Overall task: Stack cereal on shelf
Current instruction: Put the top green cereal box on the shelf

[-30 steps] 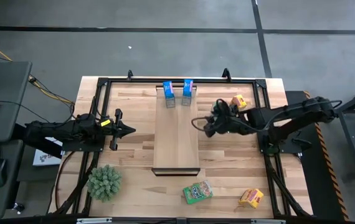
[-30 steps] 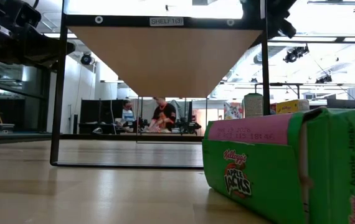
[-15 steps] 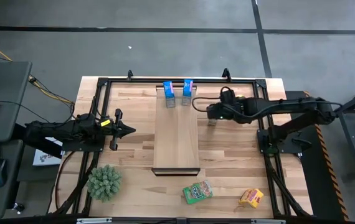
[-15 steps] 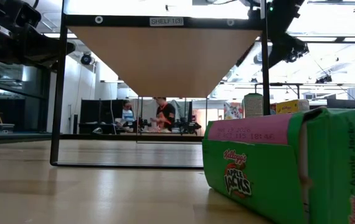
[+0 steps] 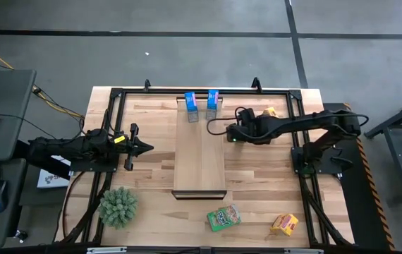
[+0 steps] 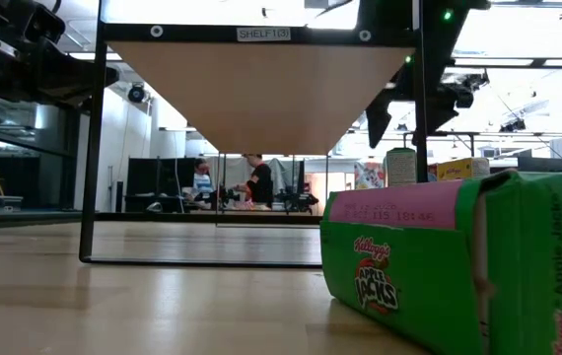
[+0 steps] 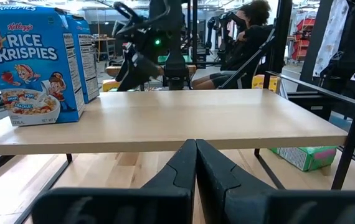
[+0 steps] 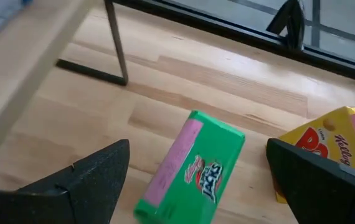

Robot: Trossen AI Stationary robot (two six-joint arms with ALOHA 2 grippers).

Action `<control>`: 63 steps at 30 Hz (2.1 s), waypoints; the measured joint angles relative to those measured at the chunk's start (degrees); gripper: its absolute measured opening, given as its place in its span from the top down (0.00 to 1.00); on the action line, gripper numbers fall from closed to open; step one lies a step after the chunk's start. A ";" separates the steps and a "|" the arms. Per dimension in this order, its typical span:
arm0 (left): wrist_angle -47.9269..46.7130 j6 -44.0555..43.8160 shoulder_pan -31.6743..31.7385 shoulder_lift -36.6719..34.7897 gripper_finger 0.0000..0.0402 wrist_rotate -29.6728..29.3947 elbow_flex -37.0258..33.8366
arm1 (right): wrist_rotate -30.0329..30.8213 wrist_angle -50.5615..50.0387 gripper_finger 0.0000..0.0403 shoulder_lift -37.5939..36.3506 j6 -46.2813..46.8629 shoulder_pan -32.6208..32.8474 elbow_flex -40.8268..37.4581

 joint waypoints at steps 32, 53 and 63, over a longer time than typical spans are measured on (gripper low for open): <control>0.00 0.00 -0.02 -0.01 0.99 0.00 0.00 | -3.04 -0.88 0.29 6.77 6.60 -2.85 -0.50; 0.02 0.00 0.00 0.00 0.99 -0.01 0.00 | -15.76 -10.78 0.66 -9.23 -6.75 -2.67 -0.14; 0.01 0.00 -0.02 0.00 0.99 0.00 0.00 | -24.63 -12.14 0.66 -27.62 -10.02 4.09 8.17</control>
